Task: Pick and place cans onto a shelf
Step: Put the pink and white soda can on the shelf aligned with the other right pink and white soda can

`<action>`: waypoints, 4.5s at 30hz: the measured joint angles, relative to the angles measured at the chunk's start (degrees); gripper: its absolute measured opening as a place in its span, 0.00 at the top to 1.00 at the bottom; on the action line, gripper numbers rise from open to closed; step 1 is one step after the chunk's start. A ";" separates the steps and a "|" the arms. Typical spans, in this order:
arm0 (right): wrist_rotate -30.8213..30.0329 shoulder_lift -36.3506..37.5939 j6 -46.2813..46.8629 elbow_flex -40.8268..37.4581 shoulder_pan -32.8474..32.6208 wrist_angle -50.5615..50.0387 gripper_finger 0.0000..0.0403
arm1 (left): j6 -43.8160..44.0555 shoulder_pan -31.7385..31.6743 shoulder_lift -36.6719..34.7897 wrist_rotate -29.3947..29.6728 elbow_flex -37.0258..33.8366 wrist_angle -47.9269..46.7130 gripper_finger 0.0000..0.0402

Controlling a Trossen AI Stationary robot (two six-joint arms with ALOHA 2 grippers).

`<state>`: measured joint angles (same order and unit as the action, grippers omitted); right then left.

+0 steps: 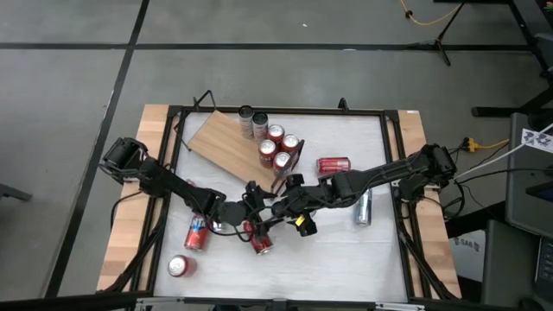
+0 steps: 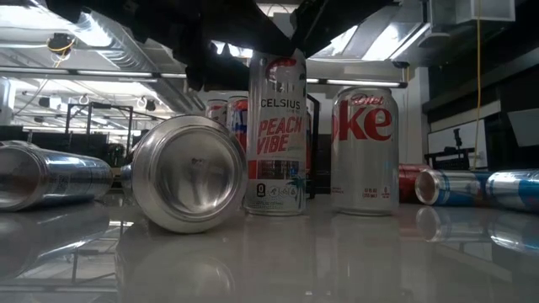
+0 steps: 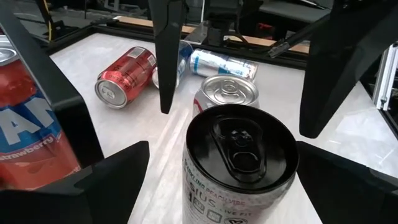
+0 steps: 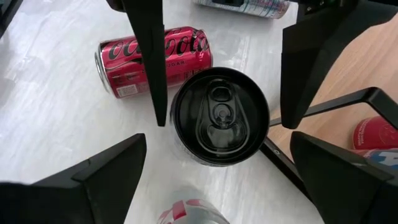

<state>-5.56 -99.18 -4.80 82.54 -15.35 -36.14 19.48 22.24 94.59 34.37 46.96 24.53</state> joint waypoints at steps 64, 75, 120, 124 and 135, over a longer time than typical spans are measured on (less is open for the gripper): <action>-0.91 1.60 0.00 3.98 -0.02 -5.90 0.03 | -2.00 1.44 -3.83 -5.62 -0.02 -4.82 0.44; -7.43 1.68 -2.17 16.23 0.00 -16.44 0.03 | -4.59 0.01 -25.49 -5.73 -0.02 -25.47 0.42; 3.69 1.62 -9.22 24.61 18.75 -18.43 0.03 | -36.74 -80.04 -33.13 -64.07 0.00 -39.94 0.42; 3.69 1.62 -9.51 24.61 18.88 -18.51 0.03 | -37.00 -83.83 -29.16 -67.24 0.00 -36.91 0.42; 3.69 1.62 -12.20 24.59 18.86 -18.49 0.03 | -39.20 -86.75 -21.38 -74.64 0.00 -33.11 0.42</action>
<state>-1.87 -97.56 -16.99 107.13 3.51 -54.63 -19.73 -64.51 73.20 -40.27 46.96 -8.58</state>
